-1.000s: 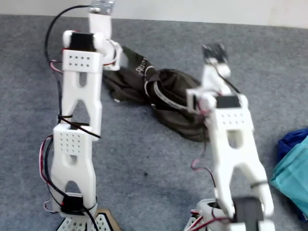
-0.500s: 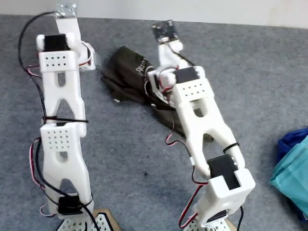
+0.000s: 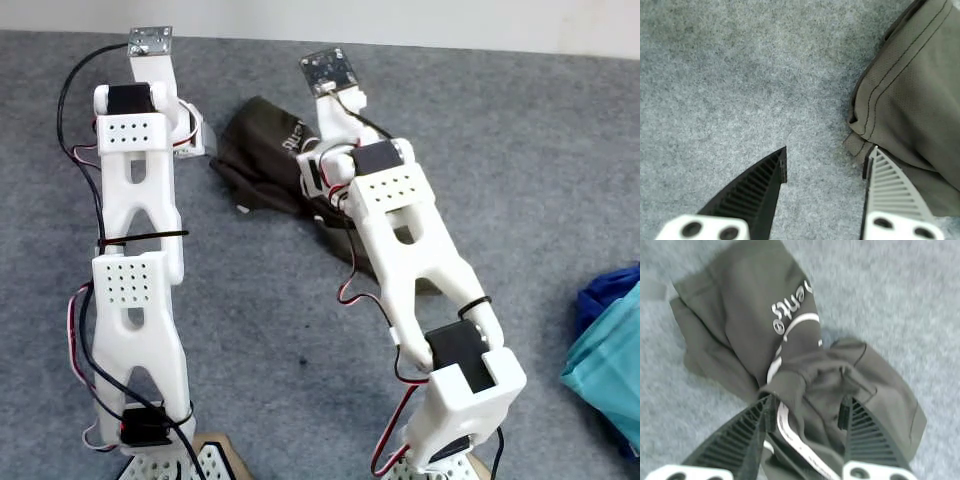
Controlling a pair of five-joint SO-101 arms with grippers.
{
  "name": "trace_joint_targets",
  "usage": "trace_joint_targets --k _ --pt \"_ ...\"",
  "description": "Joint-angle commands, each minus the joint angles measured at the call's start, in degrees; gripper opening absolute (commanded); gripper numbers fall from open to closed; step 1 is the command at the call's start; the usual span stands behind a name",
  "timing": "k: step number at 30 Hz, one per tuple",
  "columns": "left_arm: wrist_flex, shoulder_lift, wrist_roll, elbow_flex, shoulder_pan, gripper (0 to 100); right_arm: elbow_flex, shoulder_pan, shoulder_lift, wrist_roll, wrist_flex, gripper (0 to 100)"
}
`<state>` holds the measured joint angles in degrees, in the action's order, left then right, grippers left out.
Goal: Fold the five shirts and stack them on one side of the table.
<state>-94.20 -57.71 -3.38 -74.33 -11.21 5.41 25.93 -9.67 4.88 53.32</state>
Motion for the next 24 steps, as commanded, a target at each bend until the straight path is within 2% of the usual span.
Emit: trace_joint_targets --k 1,4,10,15,18,24 --pt "0.7 0.7 -0.6 -0.7 -0.4 26 -0.7 1.0 0.7 0.4 -3.6 21.2" --pt "0.7 0.7 -0.6 -0.6 -0.6 26 -2.7 1.4 0.7 0.4 -5.8 20.7" --pt "0.7 0.7 -0.6 -0.5 -0.7 26 -5.8 1.3 -0.7 0.7 -9.4 9.0" --pt "0.7 0.7 -0.6 -0.4 -0.9 26 -3.5 -0.4 -5.1 0.7 -9.4 5.6" --pt "0.7 0.7 -0.6 -0.6 -1.2 26 -2.2 -2.0 -5.6 0.5 -9.4 0.3" --pt "0.8 0.6 -0.6 -0.6 -1.2 26 1.5 -4.4 -1.3 0.4 -4.1 0.8"
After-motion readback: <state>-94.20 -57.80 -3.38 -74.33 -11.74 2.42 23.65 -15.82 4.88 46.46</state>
